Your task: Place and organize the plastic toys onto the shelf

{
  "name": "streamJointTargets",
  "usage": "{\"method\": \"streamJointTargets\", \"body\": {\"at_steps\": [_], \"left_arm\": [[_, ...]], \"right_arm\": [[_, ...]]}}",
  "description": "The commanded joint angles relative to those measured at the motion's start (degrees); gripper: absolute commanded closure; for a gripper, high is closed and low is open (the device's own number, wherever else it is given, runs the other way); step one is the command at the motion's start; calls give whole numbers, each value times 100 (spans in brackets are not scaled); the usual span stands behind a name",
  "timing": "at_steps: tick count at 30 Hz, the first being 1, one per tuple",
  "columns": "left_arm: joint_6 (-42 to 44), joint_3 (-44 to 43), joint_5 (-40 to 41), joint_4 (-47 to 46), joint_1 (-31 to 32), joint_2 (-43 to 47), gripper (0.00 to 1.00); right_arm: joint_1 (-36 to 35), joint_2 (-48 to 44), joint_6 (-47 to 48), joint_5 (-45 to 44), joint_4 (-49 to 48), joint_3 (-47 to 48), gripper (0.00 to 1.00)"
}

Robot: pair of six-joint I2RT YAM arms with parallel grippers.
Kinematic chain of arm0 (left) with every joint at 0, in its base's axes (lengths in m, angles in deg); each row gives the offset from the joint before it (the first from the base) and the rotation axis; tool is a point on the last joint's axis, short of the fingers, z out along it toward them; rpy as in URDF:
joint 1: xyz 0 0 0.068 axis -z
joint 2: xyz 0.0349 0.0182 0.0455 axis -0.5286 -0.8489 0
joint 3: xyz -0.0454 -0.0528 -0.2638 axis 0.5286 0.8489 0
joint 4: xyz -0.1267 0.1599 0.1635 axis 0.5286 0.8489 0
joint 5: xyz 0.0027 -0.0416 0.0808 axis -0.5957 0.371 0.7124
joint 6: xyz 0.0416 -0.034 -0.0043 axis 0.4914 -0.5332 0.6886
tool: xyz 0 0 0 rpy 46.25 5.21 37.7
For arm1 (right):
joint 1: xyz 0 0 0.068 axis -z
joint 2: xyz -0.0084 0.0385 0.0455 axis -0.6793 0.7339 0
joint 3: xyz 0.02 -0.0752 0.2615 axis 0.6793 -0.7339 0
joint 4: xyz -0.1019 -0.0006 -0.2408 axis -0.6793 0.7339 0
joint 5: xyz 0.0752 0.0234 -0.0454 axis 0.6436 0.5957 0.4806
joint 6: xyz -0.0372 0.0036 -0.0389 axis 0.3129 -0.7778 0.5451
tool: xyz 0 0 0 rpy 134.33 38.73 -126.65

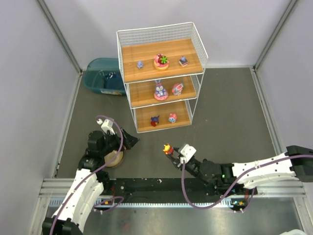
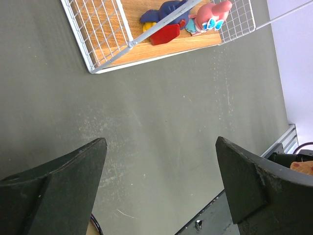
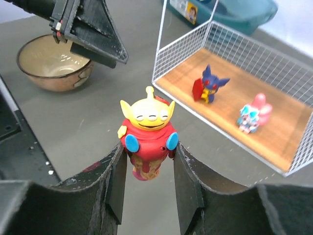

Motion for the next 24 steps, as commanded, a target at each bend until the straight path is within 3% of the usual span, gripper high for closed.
{"method": "streamJointTargets", "body": {"at_steps": [1, 4, 8, 12, 17, 24], "left_arm": [[27, -14, 1, -373, 12, -105, 1], [44, -23, -8, -381, 12, -131, 1], [44, -6, -25, -452, 12, -175, 1], [44, 12, -52, -478, 12, -219, 1], [88, 12, -78, -452, 12, -193, 1], [115, 21, -104, -443, 12, -87, 1]], "right_arm": [[-115, 338, 1657, -321, -1910, 39, 100], [-123, 644, 1921, -575, -2603, 65, 100], [-123, 1391, 2658, -1112, -4456, 126, 100], [-10, 2551, 3703, -1393, -6090, 958, 100], [298, 3370, 3706, -1113, -6209, 2005, 100], [597, 3301, 3531, -954, -5858, 2675, 100]]}}
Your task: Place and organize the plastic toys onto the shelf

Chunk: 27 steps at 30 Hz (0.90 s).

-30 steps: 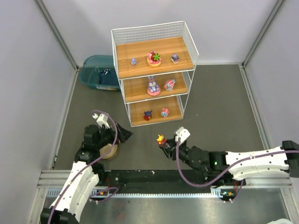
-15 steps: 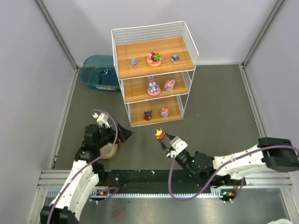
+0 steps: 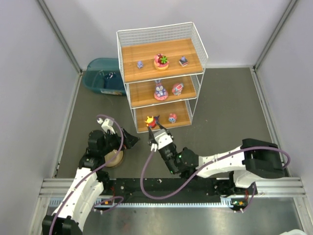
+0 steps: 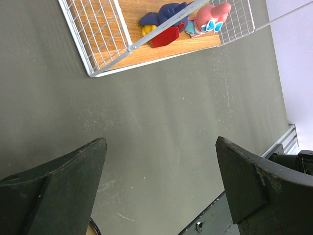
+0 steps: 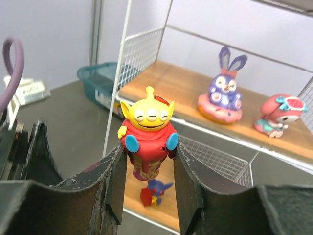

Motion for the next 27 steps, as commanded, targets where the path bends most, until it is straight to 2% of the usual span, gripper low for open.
{"method": "streamJointTargets", "body": {"at_steps": [1, 4, 6, 8, 12, 18, 27], "left_arm": [[108, 27, -93, -233, 12, 88, 1], [99, 54, -76, -277, 12, 105, 1], [91, 71, -67, -277, 12, 140, 1], [82, 89, -67, -277, 12, 158, 1], [73, 133, -58, -312, 12, 184, 1], [38, 168, -76, -348, 12, 228, 1], [38, 177, -93, -347, 12, 263, 1]], "right_arm": [[149, -210, -115, 188, -1476, 466, 100], [351, -612, -808, 574, -537, 563, 100], [526, -912, -1756, 821, 403, 624, 100], [667, -1237, -2415, 1172, 896, 703, 100], [773, -1598, -3156, 1691, 1643, 765, 100], [879, -1967, -4228, 2412, 1918, 695, 100], [1344, -2468, -5731, 3369, 1418, 36, 100]]}}
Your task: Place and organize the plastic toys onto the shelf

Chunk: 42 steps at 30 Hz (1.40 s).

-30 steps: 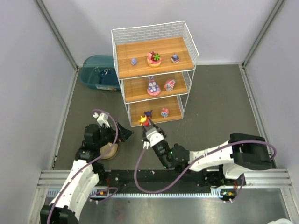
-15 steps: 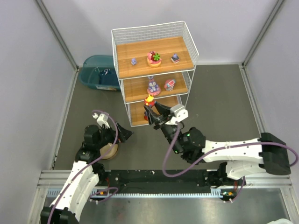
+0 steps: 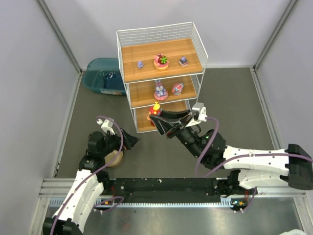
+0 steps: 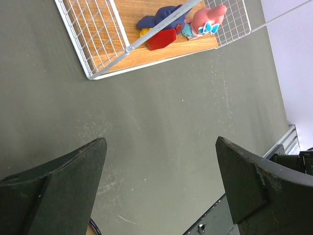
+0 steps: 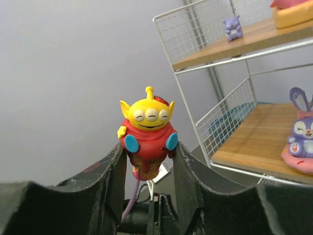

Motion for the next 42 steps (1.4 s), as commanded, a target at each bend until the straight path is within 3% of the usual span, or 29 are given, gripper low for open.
{"method": "streamJointTargets", "body": {"at_steps": [1, 8, 10, 11, 14, 19, 28, 42], "left_arm": [[51, 26, -83, -240, 12, 40, 1], [69, 17, -74, -249, 12, 14, 1], [95, 0, -82, -232, 12, 5, 1], [104, -1, -65, -223, 12, -4, 1], [139, -27, -74, -223, 21, -21, 1], [183, -53, -100, -179, 12, -30, 1], [200, 8, -135, -205, 12, 102, 1], [218, -36, 41, -82, 12, 348, 1]], "right_arm": [[310, -373, -1170, 752, -563, -312, 100], [504, -505, -1646, 1025, -819, -603, 100], [504, -444, -1254, 1007, -513, -411, 100], [496, -408, -1050, 868, 98, -287, 100], [496, -119, -286, 167, 508, 74, 100], [496, 452, 883, -574, 237, 355, 100], [320, 1604, 1815, -1102, -844, 724, 100], [346, 2202, 2511, -1357, -1232, 1330, 100]]}}
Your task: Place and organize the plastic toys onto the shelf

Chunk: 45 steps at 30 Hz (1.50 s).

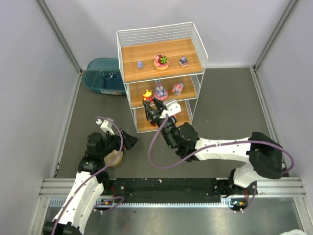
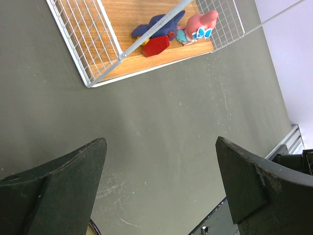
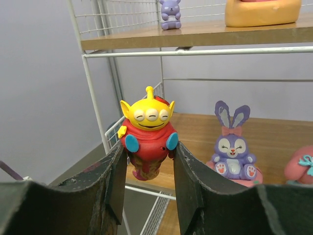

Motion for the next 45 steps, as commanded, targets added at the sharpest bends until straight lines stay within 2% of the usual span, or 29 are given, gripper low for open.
{"method": "streamJointTargets", "body": {"at_steps": [1, 13, 23, 33, 45], "left_arm": [[87, -36, 58, -119, 12, 110, 1], [113, -36, -100, -172, 12, 84, 1], [104, -9, -214, -225, 12, 75, 1], [104, 26, -214, -278, 12, 110, 1], [78, 43, -294, -295, 12, 110, 1]], "right_arm": [[12, 218, 256, -74, -298, 400, 100], [232, 1008, 255, 225, -87, 1103, 100], [381, 1079, 370, 216, -114, 963, 100], [706, 991, -121, 568, 308, 831, 100], [750, 1360, 53, 524, 28, 919, 100]]}}
